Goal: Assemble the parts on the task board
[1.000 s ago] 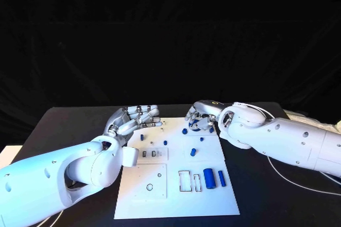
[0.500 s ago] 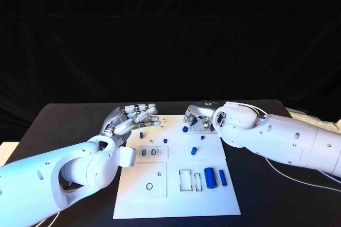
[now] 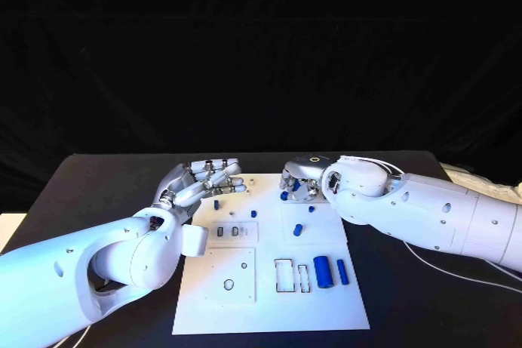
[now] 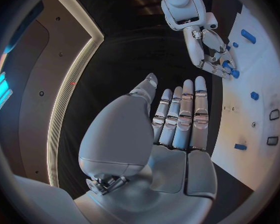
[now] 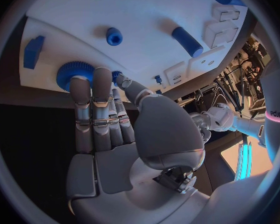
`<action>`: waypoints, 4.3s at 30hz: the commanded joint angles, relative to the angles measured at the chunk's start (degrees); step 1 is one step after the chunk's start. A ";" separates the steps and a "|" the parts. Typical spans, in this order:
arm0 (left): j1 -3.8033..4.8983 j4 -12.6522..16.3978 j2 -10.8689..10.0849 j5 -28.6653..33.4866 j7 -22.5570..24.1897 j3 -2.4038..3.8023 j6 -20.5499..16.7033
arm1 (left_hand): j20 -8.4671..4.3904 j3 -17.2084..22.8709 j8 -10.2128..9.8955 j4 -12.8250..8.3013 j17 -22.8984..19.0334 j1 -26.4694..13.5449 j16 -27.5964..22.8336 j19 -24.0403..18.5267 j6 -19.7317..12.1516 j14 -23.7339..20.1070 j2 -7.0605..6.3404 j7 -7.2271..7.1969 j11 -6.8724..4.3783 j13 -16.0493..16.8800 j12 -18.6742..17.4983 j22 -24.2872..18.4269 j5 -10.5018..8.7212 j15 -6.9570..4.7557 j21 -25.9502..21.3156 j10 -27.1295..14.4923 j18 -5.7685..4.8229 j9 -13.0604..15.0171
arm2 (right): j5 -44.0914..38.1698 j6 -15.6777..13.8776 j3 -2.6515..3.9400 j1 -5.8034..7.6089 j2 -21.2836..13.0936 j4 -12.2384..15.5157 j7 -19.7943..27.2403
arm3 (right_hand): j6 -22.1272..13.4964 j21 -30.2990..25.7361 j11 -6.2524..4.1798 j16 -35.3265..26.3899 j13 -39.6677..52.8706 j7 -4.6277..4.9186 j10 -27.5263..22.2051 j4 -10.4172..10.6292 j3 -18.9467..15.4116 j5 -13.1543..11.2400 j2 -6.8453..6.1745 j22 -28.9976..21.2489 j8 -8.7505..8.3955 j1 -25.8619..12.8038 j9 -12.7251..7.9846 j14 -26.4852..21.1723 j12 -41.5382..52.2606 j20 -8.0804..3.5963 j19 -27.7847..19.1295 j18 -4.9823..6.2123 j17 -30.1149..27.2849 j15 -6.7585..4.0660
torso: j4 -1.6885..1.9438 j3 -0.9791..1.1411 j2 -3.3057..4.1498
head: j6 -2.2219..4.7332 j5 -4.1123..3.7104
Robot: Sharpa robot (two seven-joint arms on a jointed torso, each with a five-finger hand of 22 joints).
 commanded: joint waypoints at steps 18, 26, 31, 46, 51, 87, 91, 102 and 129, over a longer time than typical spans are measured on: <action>0.16 0.33 -0.03 0.07 -0.40 0.09 1.61 | 0.20 -0.04 -0.46 -0.41 0.10 -0.45 -0.29 0.15 0.02 0.17 0.12 0.56 0.51 -0.05 -0.48 -0.10 -0.01 0.45 -0.25 -0.09 0.45 -0.07 | -1.33 1.88 -0.06 0.01 1.09 -0.97 0.08 | 2.54 4.76 -0.55 5.66 0.05 -0.25 2.18 1.97 2.72 -1.44 -0.73 5.74 0.24 -0.07 0.32 0.68 -0.02 -0.23 1.60 -1.37 4.90 -0.34 | 0.14 -0.10 0.89 | -0.05 0.27; 0.18 0.25 -0.05 0.07 -0.47 0.09 1.55 | 0.20 -0.03 -0.55 -0.55 0.15 -0.43 -0.36 0.20 0.00 0.24 0.21 0.58 0.53 -0.05 -0.59 -0.13 -0.01 0.45 -0.30 -0.13 0.46 -0.07 | -1.21 2.25 -0.09 0.01 1.23 -1.31 0.15 | 3.29 5.71 -0.72 6.99 0.05 -0.40 2.79 2.52 3.38 -1.65 -0.60 6.87 0.33 0.10 0.45 0.62 -0.04 -0.32 1.83 -1.51 6.03 -0.43 | 0.23 -0.15 1.03 | 0.02 0.21; 0.18 0.25 -0.04 0.08 -0.51 0.10 1.52 | 0.21 0.00 -0.63 -0.70 0.19 -0.39 -0.43 0.26 0.00 0.30 0.34 0.60 0.54 -0.04 -0.69 -0.17 -0.01 0.45 -0.35 -0.14 0.47 -0.06 | -1.11 2.64 -0.15 0.00 1.48 -1.70 0.14 | 3.40 5.98 -0.73 7.47 0.04 -0.39 2.85 2.67 3.41 -1.73 -0.68 7.25 0.32 0.01 0.47 0.66 -0.07 -0.33 1.94 -1.57 6.52 -0.43 | 0.21 -0.17 1.13 | 0.06 0.30; 0.20 -0.42 -0.06 0.40 -0.40 0.10 1.57 | 0.21 0.10 -0.81 -1.08 0.30 -0.24 -0.60 0.39 0.04 0.44 0.65 0.59 0.54 -0.03 -0.87 -0.24 -0.01 0.43 -0.45 -0.12 0.49 -0.05 | -0.65 -9.50 -0.04 -0.02 0.90 -0.14 -1.28 | 4.93 7.96 -0.91 10.33 0.06 -0.33 4.23 4.07 5.12 -0.66 -0.26 9.61 0.39 0.37 0.79 0.55 -0.07 -0.44 2.42 -1.87 8.92 -0.58 | 0.24 -0.16 1.26 | 0.54 0.38; 0.20 -0.71 -0.10 0.52 -0.25 0.11 1.68 | 0.20 0.13 -0.85 -1.22 0.33 -0.19 -0.66 0.43 0.07 0.47 0.73 0.57 0.53 -0.02 -0.91 -0.26 -0.01 0.42 -0.49 -0.08 0.50 -0.04 | -0.51 -12.06 0.21 0.05 1.10 0.31 -2.02 | 5.03 8.28 -0.90 10.71 0.06 -0.27 4.33 4.20 5.32 -0.38 -0.35 10.07 0.37 0.39 0.82 0.54 -0.09 -0.44 2.57 -1.94 9.29 -0.56 | 0.28 -0.18 1.39 | 0.79 0.46; 0.96 0.11 -0.83 0.60 -0.19 0.30 1.90 | 0.19 0.17 -0.90 -1.41 0.38 -0.12 -0.75 0.49 0.14 0.53 0.83 0.52 0.50 -0.01 -0.95 -0.29 -0.02 0.40 -0.54 0.00 0.50 -0.03 | -0.25 -13.33 0.25 0.44 9.25 -6.95 -2.94 | 5.12 9.07 -0.80 11.96 0.01 -0.13 4.38 4.77 5.70 -0.57 -0.66 11.13 0.18 0.18 0.86 0.63 -0.20 -0.39 2.88 -2.11 10.44 -0.49 | 2.04 -0.88 2.71 | 1.20 0.00; 1.08 0.07 -0.89 0.61 -0.21 0.30 1.90 | 0.19 0.17 -0.90 -1.41 0.38 -0.12 -0.75 0.49 0.14 0.53 0.83 0.52 0.50 -0.01 -0.95 -0.29 -0.02 0.40 -0.54 0.00 0.50 -0.03 | -0.27 -12.74 0.25 0.43 9.24 -7.02 -3.14 | 5.10 9.14 -0.78 12.00 0.00 -0.11 4.34 4.89 5.72 -0.64 -0.72 11.19 0.14 0.10 0.86 0.60 -0.21 -0.38 2.87 -2.11 10.42 -0.46 | 2.04 -0.89 2.70 | 1.18 0.00; 1.24 -0.01 -0.96 0.81 -0.29 0.30 1.94 | 0.18 0.18 -0.96 -1.59 0.42 -0.08 -0.83 0.53 0.18 0.56 0.87 0.49 0.48 -0.01 -1.01 -0.32 -0.02 0.39 -0.58 0.03 0.51 -0.02 | -0.57 -11.17 0.23 0.43 9.23 -6.86 -3.50 | 5.10 9.32 -0.76 12.22 0.00 -0.12 4.31 5.23 5.73 -1.08 -1.00 11.34 0.07 -0.13 0.88 0.49 -0.20 -0.32 2.81 -2.12 10.49 -0.42 | 2.26 -0.95 2.71 | 0.97 -0.09; 1.31 -0.26 -1.21 1.14 -0.32 0.29 1.90 | 0.17 0.21 -1.01 -1.75 0.45 -0.01 -0.91 0.57 0.20 0.58 0.92 0.47 0.47 -0.01 -1.05 -0.35 -0.02 0.38 -0.63 0.05 0.51 -0.02 | -1.02 -13.14 0.23 0.42 8.78 -6.33 -3.96 | 4.86 9.48 -0.68 12.49 -0.03 -0.06 4.02 5.60 5.70 -1.31 -1.61 11.43 -0.10 -0.38 0.84 0.36 -0.27 -0.26 2.68 -2.12 10.57 -0.36 | 2.51 -1.00 2.74 | 0.87 -0.43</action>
